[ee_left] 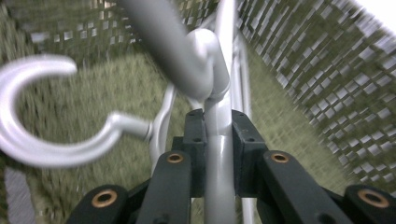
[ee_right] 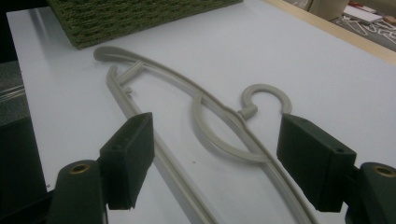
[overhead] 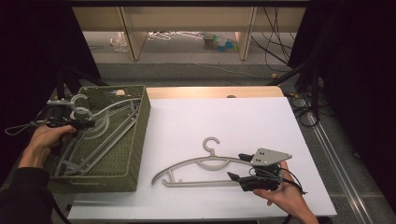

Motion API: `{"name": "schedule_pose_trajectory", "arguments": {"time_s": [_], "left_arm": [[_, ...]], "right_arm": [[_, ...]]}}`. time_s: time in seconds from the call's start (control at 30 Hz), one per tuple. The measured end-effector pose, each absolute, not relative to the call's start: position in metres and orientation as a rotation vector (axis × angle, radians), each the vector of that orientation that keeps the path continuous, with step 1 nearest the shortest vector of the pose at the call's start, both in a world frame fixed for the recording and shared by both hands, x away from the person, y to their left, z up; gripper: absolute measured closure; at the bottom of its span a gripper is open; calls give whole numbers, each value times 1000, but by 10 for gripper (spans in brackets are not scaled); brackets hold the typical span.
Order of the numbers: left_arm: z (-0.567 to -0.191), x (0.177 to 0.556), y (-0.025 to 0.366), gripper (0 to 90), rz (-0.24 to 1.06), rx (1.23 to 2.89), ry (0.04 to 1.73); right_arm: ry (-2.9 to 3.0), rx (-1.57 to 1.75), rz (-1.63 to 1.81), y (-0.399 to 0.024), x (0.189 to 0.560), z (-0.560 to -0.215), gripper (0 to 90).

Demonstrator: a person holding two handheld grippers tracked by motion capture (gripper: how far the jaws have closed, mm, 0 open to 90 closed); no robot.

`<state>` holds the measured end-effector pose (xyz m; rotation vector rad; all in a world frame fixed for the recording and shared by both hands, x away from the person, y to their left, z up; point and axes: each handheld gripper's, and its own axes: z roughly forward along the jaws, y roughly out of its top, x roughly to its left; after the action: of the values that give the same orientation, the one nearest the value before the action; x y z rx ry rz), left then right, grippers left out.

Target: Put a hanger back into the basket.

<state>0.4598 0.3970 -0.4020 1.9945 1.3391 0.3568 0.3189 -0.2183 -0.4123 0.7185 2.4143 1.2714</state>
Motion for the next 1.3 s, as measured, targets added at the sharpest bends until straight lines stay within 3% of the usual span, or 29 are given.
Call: {"name": "schedule_pose_trajectory", "arguments": {"time_s": [0.13,0.2,0.63,0.87,1.17,1.3], "left_arm": [[-407,460,406,762,405,2016,1396],[-405,459,408,683,424,2008,1425],[-358,417,392,418,552,1750,1393],[-342,387,385,382,659,1742,1328],[-344,362,348,360,542,1693,1233],[-351,352,320,346,520,1751,1167]], "right_arm": [[2420,726,1268,-219,319,-413,286],[2414,721,1272,-219,320,-413,286],[2412,736,1267,-220,321,-415,285],[2391,750,1272,-222,324,-418,281],[2404,757,1261,-222,323,-418,275],[2409,758,1264,-222,325,-419,272]]}}
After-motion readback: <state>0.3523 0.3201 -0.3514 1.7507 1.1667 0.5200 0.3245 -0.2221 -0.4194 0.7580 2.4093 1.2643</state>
